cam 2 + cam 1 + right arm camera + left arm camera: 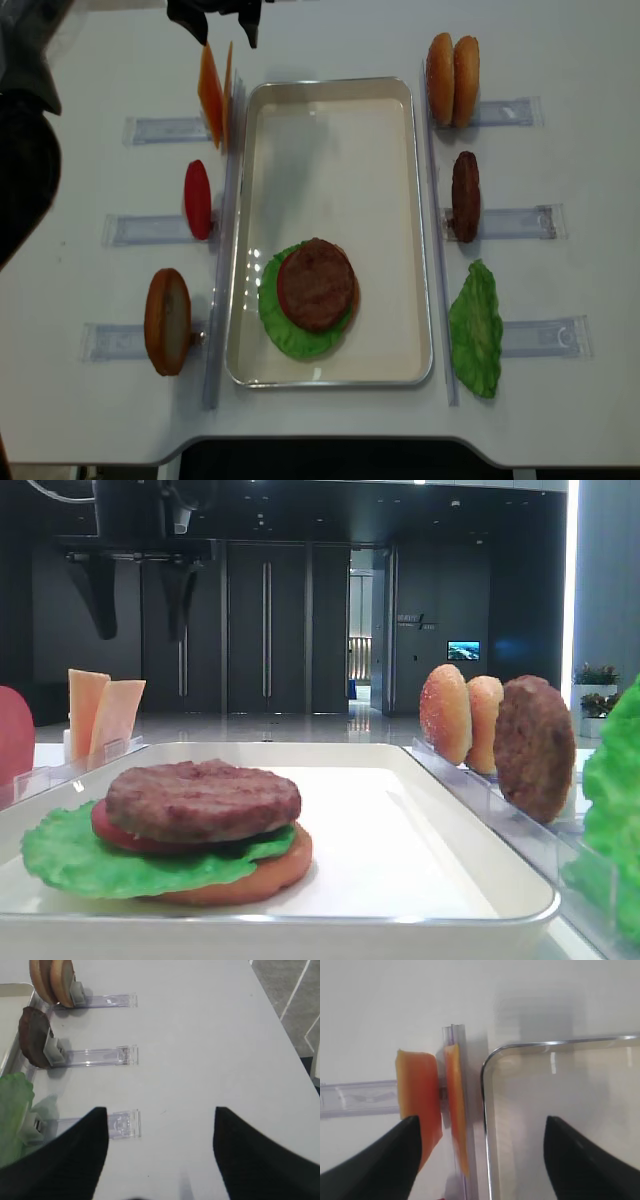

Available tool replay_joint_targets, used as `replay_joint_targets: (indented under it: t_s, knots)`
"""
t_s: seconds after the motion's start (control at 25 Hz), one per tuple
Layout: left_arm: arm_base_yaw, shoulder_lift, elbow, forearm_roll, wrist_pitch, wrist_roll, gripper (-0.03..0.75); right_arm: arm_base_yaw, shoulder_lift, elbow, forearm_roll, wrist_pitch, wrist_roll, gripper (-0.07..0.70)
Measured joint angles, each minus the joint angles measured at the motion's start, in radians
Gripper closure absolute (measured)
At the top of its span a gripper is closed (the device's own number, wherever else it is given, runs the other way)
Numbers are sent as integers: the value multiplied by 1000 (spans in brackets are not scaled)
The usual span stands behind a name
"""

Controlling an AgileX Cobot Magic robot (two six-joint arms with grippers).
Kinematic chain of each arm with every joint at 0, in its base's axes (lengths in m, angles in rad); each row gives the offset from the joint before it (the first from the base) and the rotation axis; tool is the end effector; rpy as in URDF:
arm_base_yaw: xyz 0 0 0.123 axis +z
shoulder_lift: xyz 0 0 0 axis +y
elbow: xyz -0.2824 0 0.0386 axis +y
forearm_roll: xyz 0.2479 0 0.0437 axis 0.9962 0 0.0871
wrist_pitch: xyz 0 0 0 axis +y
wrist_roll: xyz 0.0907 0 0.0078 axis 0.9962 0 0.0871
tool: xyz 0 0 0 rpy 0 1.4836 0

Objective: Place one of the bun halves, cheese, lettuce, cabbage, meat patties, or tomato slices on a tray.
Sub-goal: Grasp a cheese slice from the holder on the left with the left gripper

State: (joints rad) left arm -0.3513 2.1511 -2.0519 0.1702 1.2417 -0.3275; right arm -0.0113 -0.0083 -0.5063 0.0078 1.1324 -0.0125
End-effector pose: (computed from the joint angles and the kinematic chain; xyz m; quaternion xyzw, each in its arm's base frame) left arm 0.4429 -0.1468 0.2716 0.0261 0.9836 0.0266 0.1762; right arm -0.0100 0.0008 0.2731 -0.0008 0.8678 -0.0020 0.4970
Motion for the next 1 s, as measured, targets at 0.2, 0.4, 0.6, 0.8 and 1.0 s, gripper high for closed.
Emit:
replay_joint_targets:
  t_s: [0.2, 0.4, 0.6, 0.8, 1.0]
  knots:
    - [0, 22, 0, 0, -1, -9, 137, 0, 0, 0, 0, 0, 0, 197]
    - [0, 38, 0, -1, -1, -14, 137, 0, 0, 0, 0, 0, 0, 197]
    - [0, 60, 0, -1, -2, -15, 137, 0, 0, 0, 0, 0, 0, 197]
    - [0, 87, 0, -1, -2, -15, 137, 0, 0, 0, 0, 0, 0, 197]
    - [0, 103, 0, -1, -3, -15, 137, 0, 0, 0, 0, 0, 0, 197]
